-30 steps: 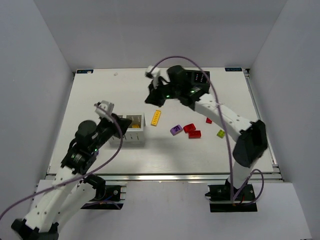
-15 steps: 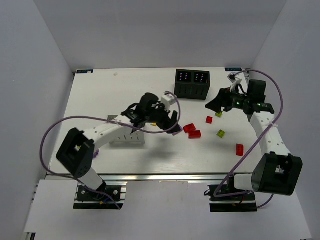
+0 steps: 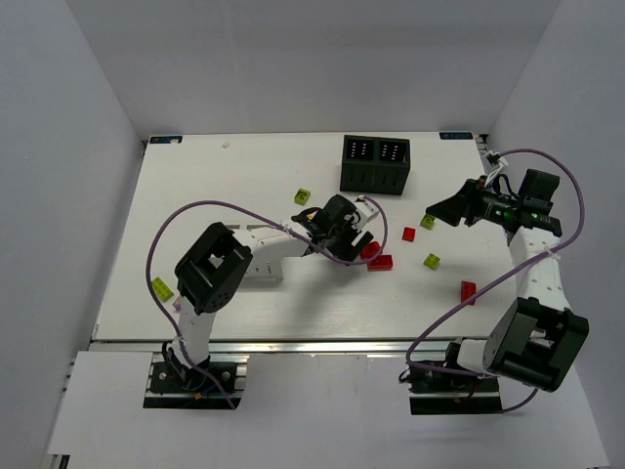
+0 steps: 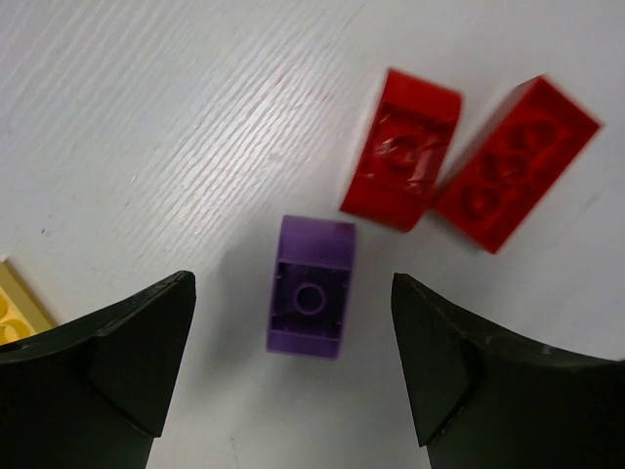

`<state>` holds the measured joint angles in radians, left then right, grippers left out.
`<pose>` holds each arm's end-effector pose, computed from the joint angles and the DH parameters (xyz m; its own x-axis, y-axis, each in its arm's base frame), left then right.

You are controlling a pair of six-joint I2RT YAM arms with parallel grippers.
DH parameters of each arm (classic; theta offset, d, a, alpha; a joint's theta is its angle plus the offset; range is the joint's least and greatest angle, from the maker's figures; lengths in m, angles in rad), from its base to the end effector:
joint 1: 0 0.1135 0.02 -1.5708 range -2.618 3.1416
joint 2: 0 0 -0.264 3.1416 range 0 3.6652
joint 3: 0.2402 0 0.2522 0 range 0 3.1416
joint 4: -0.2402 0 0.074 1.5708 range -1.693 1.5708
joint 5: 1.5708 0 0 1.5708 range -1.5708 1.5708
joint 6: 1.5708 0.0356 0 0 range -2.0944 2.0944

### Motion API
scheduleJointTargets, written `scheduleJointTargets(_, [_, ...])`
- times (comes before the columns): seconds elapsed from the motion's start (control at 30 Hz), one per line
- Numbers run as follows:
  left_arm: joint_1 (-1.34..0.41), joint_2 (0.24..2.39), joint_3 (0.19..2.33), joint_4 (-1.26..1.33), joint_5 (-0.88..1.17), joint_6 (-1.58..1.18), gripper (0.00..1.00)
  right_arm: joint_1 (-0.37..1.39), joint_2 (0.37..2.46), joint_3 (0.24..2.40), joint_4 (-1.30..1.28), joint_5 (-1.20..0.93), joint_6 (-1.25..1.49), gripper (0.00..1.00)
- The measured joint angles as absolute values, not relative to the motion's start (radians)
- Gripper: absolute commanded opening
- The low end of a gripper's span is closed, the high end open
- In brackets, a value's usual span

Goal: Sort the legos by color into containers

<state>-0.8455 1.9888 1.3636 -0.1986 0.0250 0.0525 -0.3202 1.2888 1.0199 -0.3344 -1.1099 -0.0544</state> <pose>0.2881 -0.3264 0.1796 -0.4462 0.5824 -0.6795 0.7838 0.6207 0.0173 0.2688 -0.0555 0.3089 -0.5073 0.1428 -0.8499 -0.5885 0.6630 0.4626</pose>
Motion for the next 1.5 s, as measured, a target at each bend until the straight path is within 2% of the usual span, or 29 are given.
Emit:
scheduleJointTargets(0.17, [-0.844,2.026,1.385,-0.233,-0.038,0.087,0.89,-0.329,1.287,1.016,-0.339,-1.134,-0.068,0.72])
scheduleJointTargets(0.57, [-0.844,2.028,1.394,-0.255,-0.022,0.092,0.69,-0.351,1.284,0.999,-0.339,-1.167,-0.079,0.72])
scheduleJointTargets(0.83, [-0.844,2.028,1.394,-0.263,0.008,0.070,0.68,-0.361,1.278,0.997,-0.337,-1.185,-0.078,0.72])
scheduleJointTargets(1.07, [-0.844,2.028,1.394,-0.273,0.024,0.052,0.61,-0.371,1.258,0.983,-0.331,-1.203,-0.073,0.71])
scheduleJointTargets(1.17, [-0.844,2.029,1.394,-0.280,0.029,0.044,0.47,-0.377,1.257,0.983,-0.330,-1.209,-0.070,0.71])
scheduleJointTargets(1.3, [-0.844,2.032,1.394,-0.278,0.035,0.039,0.39,-0.382,1.256,0.983,-0.324,-1.216,-0.063,0.71])
scheduleJointTargets(1.33, [-0.844,2.032,1.394,-0.278,0.035,0.036,0.29,-0.382,1.256,0.982,-0.321,-1.217,-0.061,0.71])
scheduleJointTargets(1.43, [-0.844,2.032,1.394,-0.277,0.035,0.033,0.16,-0.387,1.253,0.976,-0.313,-1.222,-0.059,0.70])
scheduleJointTargets(1.47, [-0.844,2.032,1.394,-0.276,0.034,0.031,0.07,-0.389,1.251,0.972,-0.311,-1.223,-0.059,0.70])
scheduleJointTargets(1.5, [-0.844,2.031,1.394,-0.277,0.034,0.029,0.03,-0.389,1.251,0.969,-0.311,-1.225,-0.059,0.71])
